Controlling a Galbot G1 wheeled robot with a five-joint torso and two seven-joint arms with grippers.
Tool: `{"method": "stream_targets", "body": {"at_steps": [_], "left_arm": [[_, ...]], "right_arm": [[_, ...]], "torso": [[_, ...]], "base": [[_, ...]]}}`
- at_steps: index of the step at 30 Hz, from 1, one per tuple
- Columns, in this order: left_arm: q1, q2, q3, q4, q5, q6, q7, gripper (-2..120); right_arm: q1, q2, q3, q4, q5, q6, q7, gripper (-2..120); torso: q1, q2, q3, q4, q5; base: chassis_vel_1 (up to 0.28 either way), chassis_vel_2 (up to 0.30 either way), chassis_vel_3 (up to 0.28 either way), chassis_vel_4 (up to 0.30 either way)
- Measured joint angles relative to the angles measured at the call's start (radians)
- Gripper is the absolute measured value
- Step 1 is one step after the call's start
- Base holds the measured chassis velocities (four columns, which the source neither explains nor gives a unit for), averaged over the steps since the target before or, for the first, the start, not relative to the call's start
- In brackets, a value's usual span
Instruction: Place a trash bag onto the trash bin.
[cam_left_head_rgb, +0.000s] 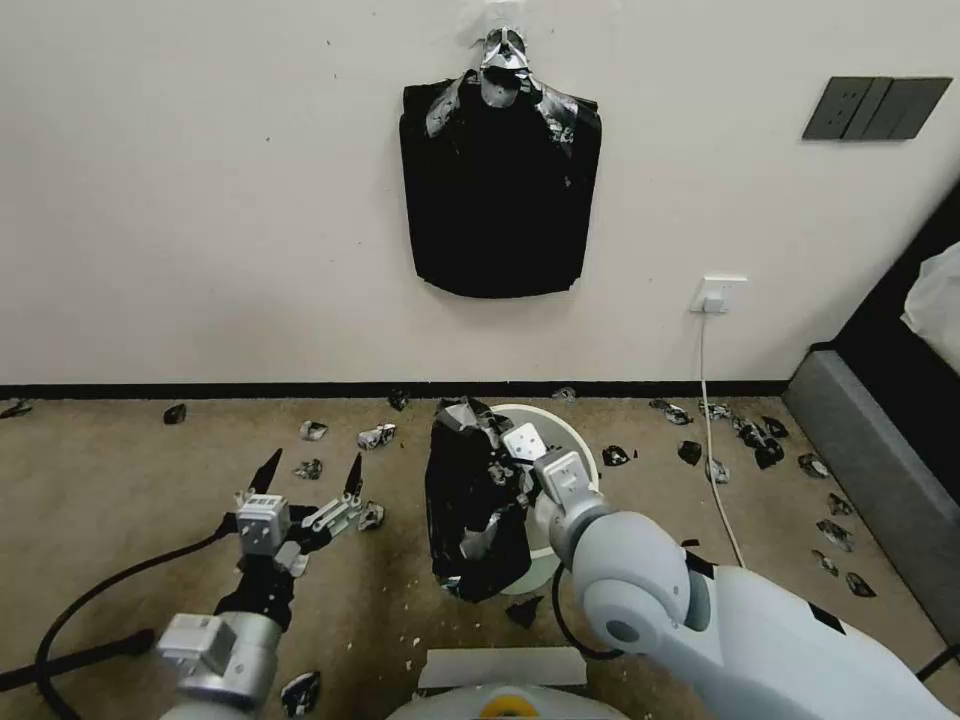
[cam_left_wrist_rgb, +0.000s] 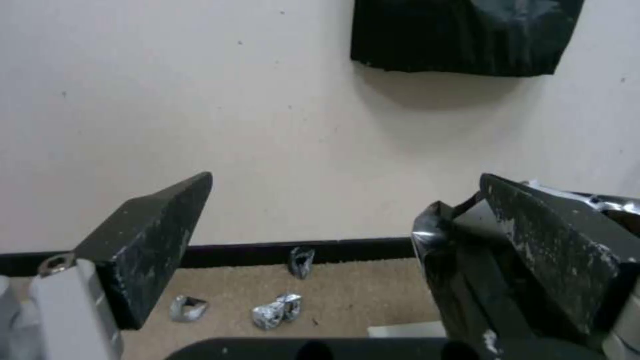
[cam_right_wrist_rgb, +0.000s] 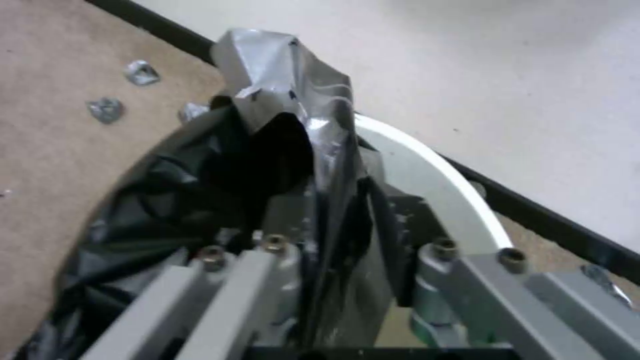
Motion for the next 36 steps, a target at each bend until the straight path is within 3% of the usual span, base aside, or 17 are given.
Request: {"method": "stream_targets", "body": {"at_steps": [1, 5, 7, 9, 12, 13, 16, 21, 24, 28, 36], "left_arm": [[0.000, 0.000, 0.000, 0.000, 0.000, 0.000, 0.000, 100], [-0.049, 0.050, 0.061, -0.009, 0.008, 0.072, -0.027, 100], [-0.058, 0.059, 0.077, -0.012, 0.009, 0.088, -0.033, 100], [-0.070, 0.070, 0.099, -0.016, 0.009, 0.116, -0.045, 100], [-0.118, 0.109, 0.183, -0.017, -0.034, 0.224, -0.103, 100], [-0.118, 0.109, 0.183, -0.017, -0.034, 0.224, -0.103, 100], [-0.207, 0.144, 0.247, 0.009, -0.144, 0.309, -0.154, 100], [-0.321, 0.150, 0.313, 0.061, -0.259, 0.406, -0.234, 100], [-0.350, 0.121, 0.325, 0.078, -0.296, 0.464, -0.283, 100], [-0.414, 0.108, 0.357, 0.118, -0.343, 0.502, -0.335, 100], [-0.490, 0.093, 0.394, 0.162, -0.417, 0.518, -0.363, 100]], "right_arm": [[0.000, 0.000, 0.000, 0.000, 0.000, 0.000, 0.000, 23], [0.001, -0.016, 0.040, -0.014, 0.037, 0.002, 0.007, 2], [0.002, -0.017, 0.046, -0.018, 0.043, 0.002, 0.007, 0], [0.003, -0.017, 0.055, -0.022, 0.052, 0.002, 0.006, 0], [0.000, -0.013, 0.086, -0.025, 0.077, 0.004, -0.007, 0], [0.000, -0.013, 0.086, -0.025, 0.077, 0.004, -0.007, 0], [0.005, -0.012, 0.101, -0.021, 0.086, 0.004, -0.030, 0], [0.024, -0.014, 0.094, -0.031, 0.097, 0.005, -0.042, 0], [0.094, 0.010, 0.034, -0.080, 0.122, 0.005, -0.057, 0], [0.109, 0.014, 0.013, -0.089, 0.127, 0.005, -0.060, 0], [0.104, 0.011, 0.011, -0.089, 0.127, 0.005, -0.060, 0]], "torso": [[0.000, 0.000, 0.000, 0.0000, 0.0000], [0.000, 0.000, 0.000, 0.0000, 0.0000], [0.000, 0.000, 0.000, 0.0000, 0.0001], [0.000, 0.000, 0.000, -0.0001, 0.0001], [0.000, 0.000, 0.000, 0.0000, 0.0001], [0.000, 0.000, 0.000, 0.0000, 0.0001], [0.000, 0.000, 0.000, 0.0001, 0.0000], [0.000, 0.000, 0.000, -0.0007, -0.0003], [0.000, 0.000, 0.000, 0.0008, 0.0005], [0.000, 0.000, 0.000, 0.0002, -0.0001], [0.000, 0.000, 0.000, -0.0001, 0.0001]], "base": [[0.000, 0.000, 0.000, 0.000], [0.000, 0.000, 0.000, 0.000], [0.000, 0.000, 0.000, 0.000], [0.000, 0.000, 0.000, 0.000], [0.000, 0.000, 0.000, 0.000], [0.000, 0.000, 0.000, 0.000], [0.000, 0.000, 0.000, 0.000], [0.000, 0.000, 0.000, 0.000], [0.000, 0.000, 0.000, 0.000], [0.000, 0.000, 0.000, 0.000], [0.000, 0.000, 0.000, 0.000]]}}
